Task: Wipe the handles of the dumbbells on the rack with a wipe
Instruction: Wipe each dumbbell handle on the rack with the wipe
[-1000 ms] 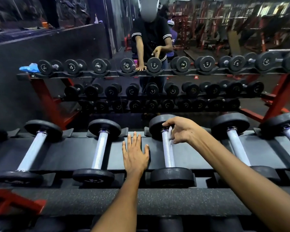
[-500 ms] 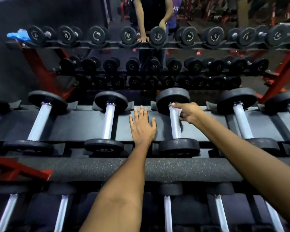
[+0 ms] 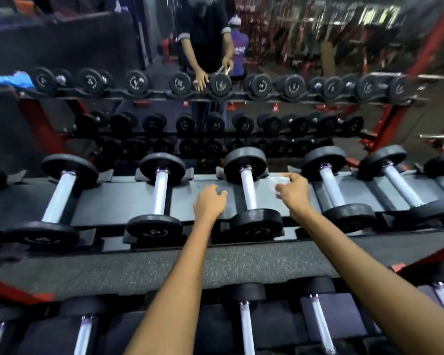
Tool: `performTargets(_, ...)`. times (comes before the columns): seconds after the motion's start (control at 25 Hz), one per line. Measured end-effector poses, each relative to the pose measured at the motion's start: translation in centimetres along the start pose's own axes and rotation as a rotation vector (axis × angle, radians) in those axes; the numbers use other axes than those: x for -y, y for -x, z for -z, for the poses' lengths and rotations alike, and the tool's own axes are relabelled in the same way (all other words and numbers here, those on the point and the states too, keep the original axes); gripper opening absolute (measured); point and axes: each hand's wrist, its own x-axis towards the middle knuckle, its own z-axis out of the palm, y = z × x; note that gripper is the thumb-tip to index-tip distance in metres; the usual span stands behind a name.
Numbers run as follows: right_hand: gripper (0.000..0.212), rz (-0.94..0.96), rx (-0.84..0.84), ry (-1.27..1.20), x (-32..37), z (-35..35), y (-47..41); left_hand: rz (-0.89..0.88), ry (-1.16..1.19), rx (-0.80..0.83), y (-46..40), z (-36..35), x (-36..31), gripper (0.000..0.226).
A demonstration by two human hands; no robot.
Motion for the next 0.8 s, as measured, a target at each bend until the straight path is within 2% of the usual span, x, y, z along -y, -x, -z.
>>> performTargets(0.12, 0.023, 0.002, 0.034, -0.028, 1.1, 1.9, 1.9, -0.008, 0.255, -0.062, 3.9, 1.1, -3.3, 0.039)
performTargets(0.32, 0.028, 0.038, 0.019, -0.019, 1.7, 7.7, 3.6, -0.106, 0.396, -0.075, 9.9, 0.2, -9.1, 0.024)
performTargets(0.48, 0.030, 0.065, -0.077, 0.004, 0.7, 12.7, 2.1, -0.134, 0.384, -0.099, 11.8, -3.4, -12.3, 0.026)
performTargets(0.68, 0.030, 0.024, -0.034, -0.050, -2.7, 18.5, -2.7, -0.130, 0.331, -0.105, 10.6, -10.5, -16.0, 0.016)
performTargets(0.72, 0.029, 0.015, -0.019, -0.056, -3.5, 19.2, -3.7, -0.116, 0.306, -0.116, 10.1, -11.7, -16.5, 0.017)
performTargets(0.8, 0.024, -0.003, 0.015, -0.077, -5.1, 20.5, -6.0, -0.096, 0.232, -0.149, 8.8, -14.1, -17.3, 0.037)
